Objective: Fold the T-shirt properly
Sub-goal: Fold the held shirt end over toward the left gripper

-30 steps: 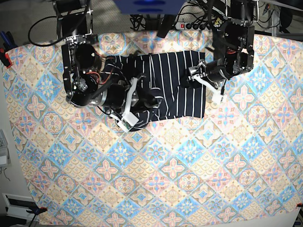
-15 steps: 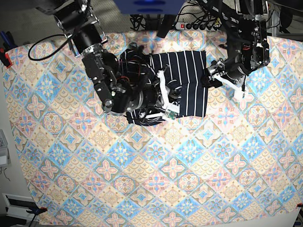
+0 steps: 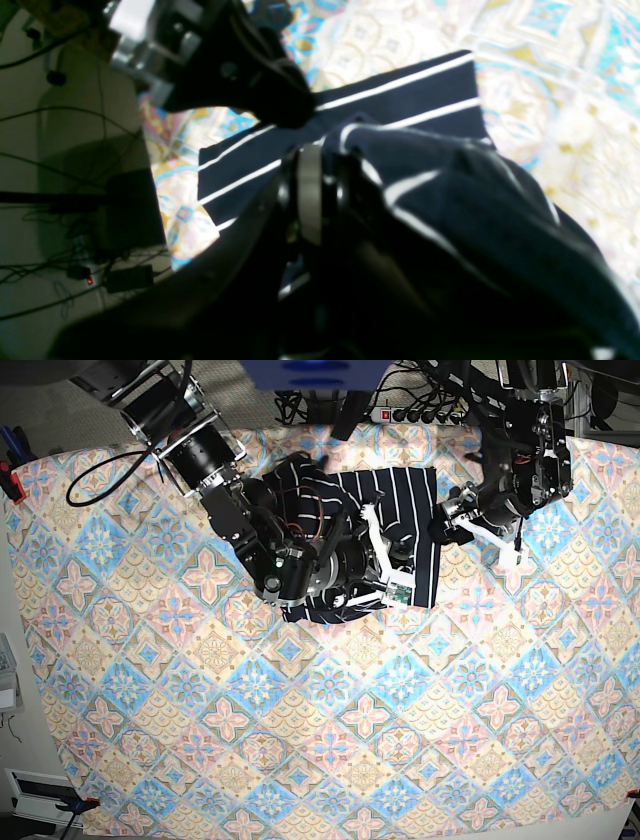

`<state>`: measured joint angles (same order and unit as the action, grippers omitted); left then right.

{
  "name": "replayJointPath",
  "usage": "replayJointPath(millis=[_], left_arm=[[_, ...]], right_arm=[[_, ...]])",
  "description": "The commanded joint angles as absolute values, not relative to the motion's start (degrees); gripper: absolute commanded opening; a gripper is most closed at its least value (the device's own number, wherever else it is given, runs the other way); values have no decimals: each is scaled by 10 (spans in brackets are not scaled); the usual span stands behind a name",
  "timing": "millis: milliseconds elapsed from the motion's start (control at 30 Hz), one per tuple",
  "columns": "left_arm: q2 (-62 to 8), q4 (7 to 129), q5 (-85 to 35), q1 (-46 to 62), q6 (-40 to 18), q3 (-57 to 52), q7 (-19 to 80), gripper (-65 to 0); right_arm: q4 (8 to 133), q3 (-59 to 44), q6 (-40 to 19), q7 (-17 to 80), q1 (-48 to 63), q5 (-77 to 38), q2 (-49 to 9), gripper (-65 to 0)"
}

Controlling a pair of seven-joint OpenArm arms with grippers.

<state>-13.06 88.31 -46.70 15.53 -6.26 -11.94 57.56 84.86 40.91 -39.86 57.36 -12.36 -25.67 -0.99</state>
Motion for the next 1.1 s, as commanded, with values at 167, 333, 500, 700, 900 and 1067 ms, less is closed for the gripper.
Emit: replayJointPath(millis=[167, 333, 500, 700, 900, 1067], left_arm=[[-136, 894, -474, 153, -66, -122, 572, -244], [-136, 893, -474, 150, -66, -120, 572, -244], [-136, 892, -474, 150, -66, -120, 571, -244], [-135, 891, -473, 149, -66, -119, 569, -244], [-134, 891, -473, 149, -66, -119, 569, -244], [-133, 892, -474, 149, -66, -119, 569, -244]], right_arm=[[866, 407, -400, 549, -136, -218, -15, -526], [895, 403, -400, 547, -123, -195, -40, -412], [921, 317, -400, 545, -94, -196, -60, -435], [964, 168, -400, 548, -59, -199, -92, -466], [976, 135, -400, 547, -11, -199, -134, -521], [963, 211, -400, 545, 3, -196, -135, -543]])
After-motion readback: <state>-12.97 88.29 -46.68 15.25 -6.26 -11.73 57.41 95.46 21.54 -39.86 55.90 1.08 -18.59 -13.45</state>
